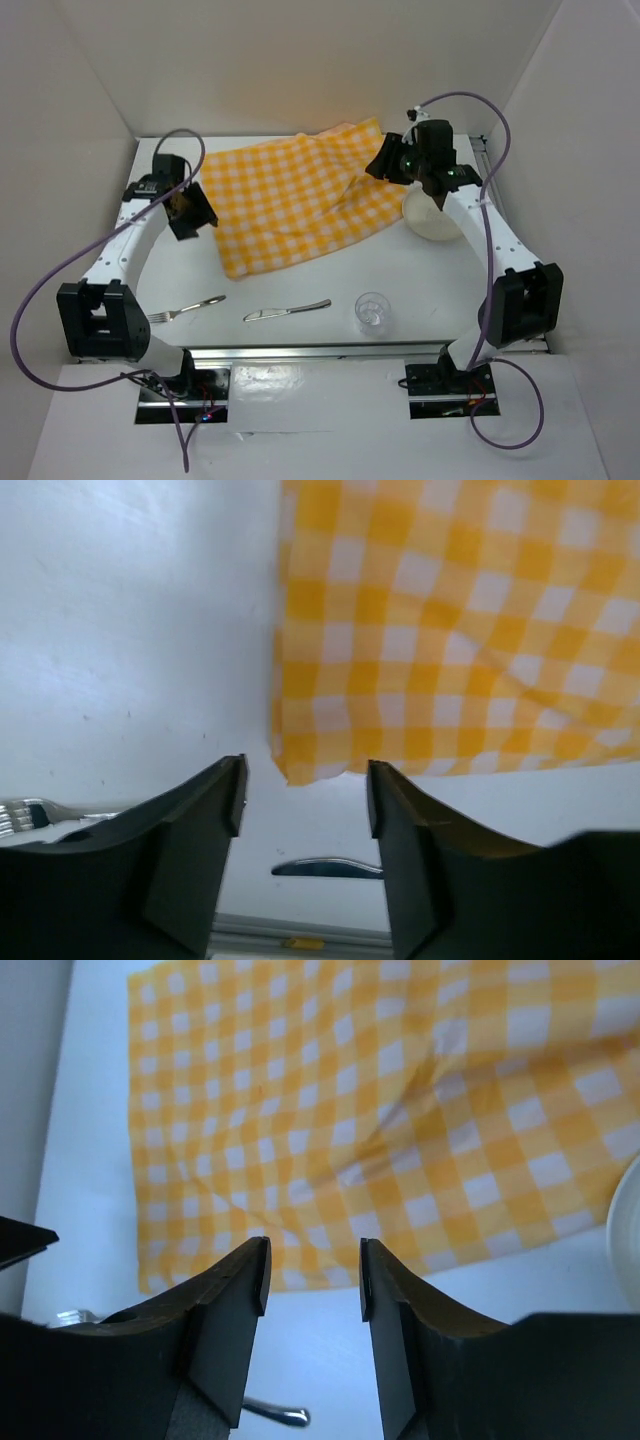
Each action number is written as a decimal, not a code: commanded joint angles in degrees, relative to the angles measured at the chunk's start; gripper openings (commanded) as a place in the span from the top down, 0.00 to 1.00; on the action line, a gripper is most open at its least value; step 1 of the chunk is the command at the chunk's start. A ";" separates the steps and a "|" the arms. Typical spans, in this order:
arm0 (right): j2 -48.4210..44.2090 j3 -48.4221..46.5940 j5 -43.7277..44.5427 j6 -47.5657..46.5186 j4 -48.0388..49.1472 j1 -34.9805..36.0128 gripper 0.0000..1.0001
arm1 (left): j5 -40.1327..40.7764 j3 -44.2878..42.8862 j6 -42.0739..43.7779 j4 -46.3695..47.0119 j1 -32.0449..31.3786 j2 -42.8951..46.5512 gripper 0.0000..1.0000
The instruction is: Set the dinner table for one person
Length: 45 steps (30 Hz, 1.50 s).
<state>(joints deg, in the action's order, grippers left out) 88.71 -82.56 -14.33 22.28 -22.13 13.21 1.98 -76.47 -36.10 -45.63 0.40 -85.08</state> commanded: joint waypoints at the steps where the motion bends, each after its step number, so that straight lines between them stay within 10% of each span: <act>1: -0.72 6.79 1.85 1.53 1.04 0.76 0.49 | -3.46 10.61 -4.15 1.66 -0.40 2.28 0.29; 18: -4.51 16.29 -5.35 7.85 0.07 -0.72 0.09 | -10.68 23.20 -11.27 16.97 -3.39 -9.13 0.18; 21: -5.83 19.36 -7.64 10.93 3.14 -1.44 0.09 | -12.08 21.73 -11.28 17.76 -4.01 -10.28 0.48; 23: -5.83 19.89 -6.86 11.55 3.67 -1.44 0.09 | -11.13 19.26 -10.75 16.46 -4.01 -10.28 1.00; 34: -1.08 20.34 0.89 19.46 1.83 -0.37 0.10 | -3.99 3.25 -5.31 7.39 3.54 -2.72 1.00; 45: -3.72 44.15 2.45 42.40 26.77 -1.52 0.28 | -6.55 5.19 -3.64 8.54 7.76 -3.96 1.00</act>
<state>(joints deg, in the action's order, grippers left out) 87.35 -41.74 -15.14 56.69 -5.91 11.97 -3.73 -71.18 -41.71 -37.06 7.81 -88.47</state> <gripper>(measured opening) 0.737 0.047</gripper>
